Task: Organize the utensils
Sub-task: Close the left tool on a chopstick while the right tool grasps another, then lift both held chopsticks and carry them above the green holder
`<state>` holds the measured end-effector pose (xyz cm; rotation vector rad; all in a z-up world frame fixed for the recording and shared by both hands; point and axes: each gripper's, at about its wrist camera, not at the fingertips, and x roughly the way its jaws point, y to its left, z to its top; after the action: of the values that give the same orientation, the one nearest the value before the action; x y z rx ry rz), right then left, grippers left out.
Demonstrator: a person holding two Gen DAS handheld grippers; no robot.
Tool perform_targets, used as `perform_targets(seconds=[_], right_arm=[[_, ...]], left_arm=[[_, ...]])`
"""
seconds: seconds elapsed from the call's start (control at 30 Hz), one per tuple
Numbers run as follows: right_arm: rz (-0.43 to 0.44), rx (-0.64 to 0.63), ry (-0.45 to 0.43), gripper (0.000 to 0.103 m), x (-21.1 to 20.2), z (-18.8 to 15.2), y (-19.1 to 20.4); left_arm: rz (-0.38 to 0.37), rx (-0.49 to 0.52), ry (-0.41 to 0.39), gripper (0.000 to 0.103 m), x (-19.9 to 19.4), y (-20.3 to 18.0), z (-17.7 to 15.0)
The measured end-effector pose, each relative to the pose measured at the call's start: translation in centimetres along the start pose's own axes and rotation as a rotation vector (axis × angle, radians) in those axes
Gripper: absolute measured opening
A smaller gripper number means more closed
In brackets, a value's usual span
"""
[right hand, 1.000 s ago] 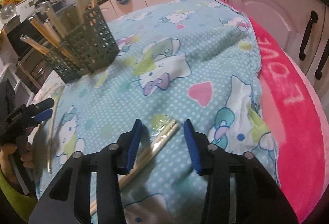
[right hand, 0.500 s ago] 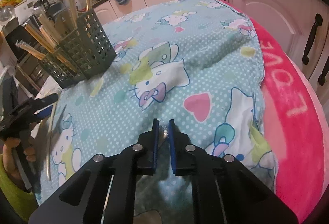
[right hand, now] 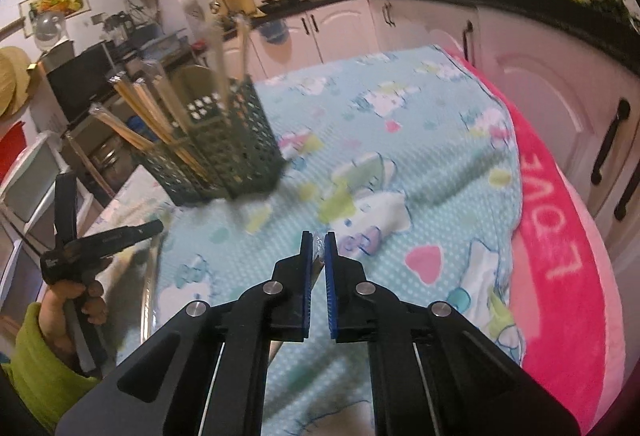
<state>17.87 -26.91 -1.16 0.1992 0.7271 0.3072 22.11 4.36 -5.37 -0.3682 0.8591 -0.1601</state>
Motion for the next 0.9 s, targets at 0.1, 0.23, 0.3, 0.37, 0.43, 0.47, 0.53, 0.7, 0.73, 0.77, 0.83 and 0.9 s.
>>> perform_targets(seconds=[0.1,0.23,0.3,0.37,0.43,0.47,0.53,0.7,0.73,0.77,0.83,0.9], right_arm=[[0.018,-0.022,-0.019,0.006,-0.6,0.6,1.0],[0.047,-0.049,-0.053,0.005,-1.6,1.7,2.5],[0.056,-0.067,-0.074,0.005,-2.2,2.3,3.3],[0.067,-0.087,-0.095,0.005,-2.9,3.0,4.1],[0.075,-0.106,-0.111,0.005,-3.4,3.5,4.8],[0.079,-0.118,-0.120,0.005,-3.6,3.8,5.3],[0.087,-0.142,-0.141,0.005,-4.2,4.5,6.2],[0.102,-0.183,-0.181,0.005,-5.2,5.7,7.8],[0.106,-0.190,-0.189,0.005,-5.4,5.8,8.1],[0.106,-0.198,-0.199,0.005,-5.6,6.2,8.5],[0.107,-0.206,-0.213,0.005,-5.7,6.8,8.9],[0.110,-0.214,-0.228,0.005,-6.0,7.4,9.3]], left_arm=[[-0.042,0.002,-0.030,0.002,-1.6,-0.9,0.3],[-0.095,0.026,-0.099,0.002,-4.9,-2.1,1.5],[-0.116,0.047,-0.131,0.001,-6.4,-2.9,2.2],[-0.138,0.070,-0.162,0.001,-7.9,-3.7,2.9],[-0.152,0.088,-0.184,0.001,-9.0,-4.3,3.5],[-0.157,0.103,-0.201,0.001,-9.8,-4.8,3.8],[-0.163,0.122,-0.225,0.001,-10.8,-5.2,4.2],[-0.179,0.153,-0.270,0.001,-12.6,-6.0,5.1],[-0.184,0.157,-0.279,0.001,-12.9,-6.2,5.3],[-0.189,0.162,-0.288,0.001,-13.3,-6.4,5.5],[-0.200,0.169,-0.302,0.001,-13.9,-6.7,6.0],[-0.207,0.180,-0.322,0.001,-14.6,-7.1,6.4]])
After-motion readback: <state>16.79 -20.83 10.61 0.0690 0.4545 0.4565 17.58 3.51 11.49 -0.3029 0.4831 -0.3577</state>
